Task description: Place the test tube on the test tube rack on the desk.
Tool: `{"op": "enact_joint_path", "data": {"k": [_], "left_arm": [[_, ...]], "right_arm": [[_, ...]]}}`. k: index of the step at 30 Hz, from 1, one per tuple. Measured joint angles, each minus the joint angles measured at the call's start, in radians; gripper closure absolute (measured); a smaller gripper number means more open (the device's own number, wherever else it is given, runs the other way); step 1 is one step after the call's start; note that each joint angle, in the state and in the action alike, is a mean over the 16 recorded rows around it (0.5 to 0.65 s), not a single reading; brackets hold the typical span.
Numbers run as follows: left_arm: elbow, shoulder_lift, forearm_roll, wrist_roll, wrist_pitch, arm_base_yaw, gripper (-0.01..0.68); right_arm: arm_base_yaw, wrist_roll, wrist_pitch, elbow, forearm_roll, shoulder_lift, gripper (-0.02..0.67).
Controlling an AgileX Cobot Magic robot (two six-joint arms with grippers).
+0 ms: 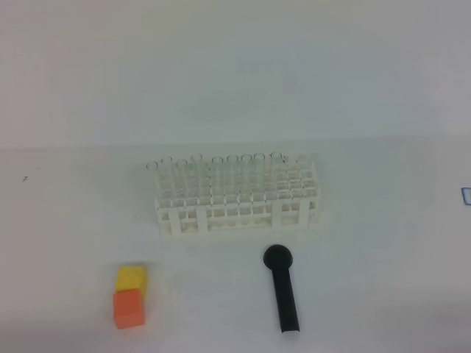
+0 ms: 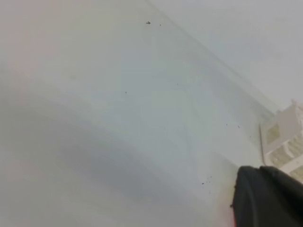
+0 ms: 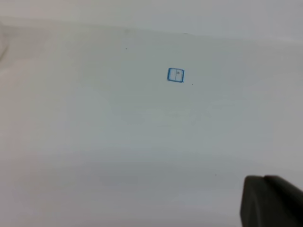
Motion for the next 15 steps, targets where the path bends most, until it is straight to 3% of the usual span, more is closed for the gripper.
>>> {"op": "enact_joint_path", "data": {"k": [15], "left_arm": [[0.002,-0.002,-0.018,0.000,-0.001,0.000,0.674]], "right_arm": [[0.000,0.000,0.000,0.000,0.000,0.000,0.650]]}}
